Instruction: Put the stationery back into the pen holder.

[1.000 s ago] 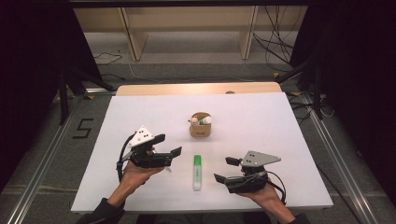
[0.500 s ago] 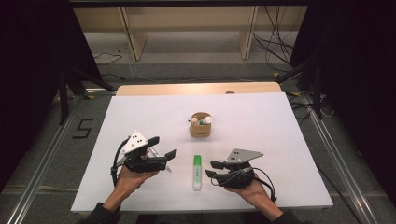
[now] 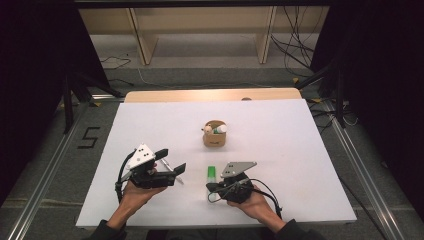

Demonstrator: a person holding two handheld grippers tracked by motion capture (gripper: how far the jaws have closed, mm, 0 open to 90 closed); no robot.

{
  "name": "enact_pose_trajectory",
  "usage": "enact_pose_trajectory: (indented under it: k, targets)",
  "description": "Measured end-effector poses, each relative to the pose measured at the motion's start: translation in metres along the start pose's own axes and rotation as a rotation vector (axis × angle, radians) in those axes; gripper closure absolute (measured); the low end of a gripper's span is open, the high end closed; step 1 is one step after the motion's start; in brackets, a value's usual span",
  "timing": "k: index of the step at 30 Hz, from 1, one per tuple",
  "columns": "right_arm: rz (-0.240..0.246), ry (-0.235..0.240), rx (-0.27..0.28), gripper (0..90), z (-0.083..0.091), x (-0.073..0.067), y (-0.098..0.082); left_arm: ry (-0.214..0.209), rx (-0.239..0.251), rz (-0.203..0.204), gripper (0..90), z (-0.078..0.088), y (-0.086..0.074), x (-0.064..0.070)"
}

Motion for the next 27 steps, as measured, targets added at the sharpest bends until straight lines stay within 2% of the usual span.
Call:
enact_pose_trajectory:
  k: [4,16,20,27]
  targets:
    - [0.011,0.006,-0.028,90.0,-0.01,-0.002,0.0,-0.01,0.004,-0.004,17.6,0.002,-0.002,0.001]
    - [0.039,0.009,-0.116,90.0,-0.032,-0.007,-0.004,-0.024,0.019,0.019,15.7,0.004,-0.004,-0.001]
    - [0.037,0.001,-0.143,90.0,-0.037,-0.007,-0.006,-0.023,0.025,0.031,15.5,0.004,-0.004,-0.002]
    - [0.048,-0.019,-0.191,90.0,-0.043,-0.007,-0.011,-0.022,0.027,0.024,15.5,0.004,-0.004,-0.002]
Point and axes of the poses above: each handheld gripper's, and its own axes: z roughly backward along the jaws, y roughly out of its top, x roughly to its right, the point moved 4 cm from there along -z, roughly forward along the jaws, and after that the axes turned 7 degrees about -z, right-handed, at the moved point
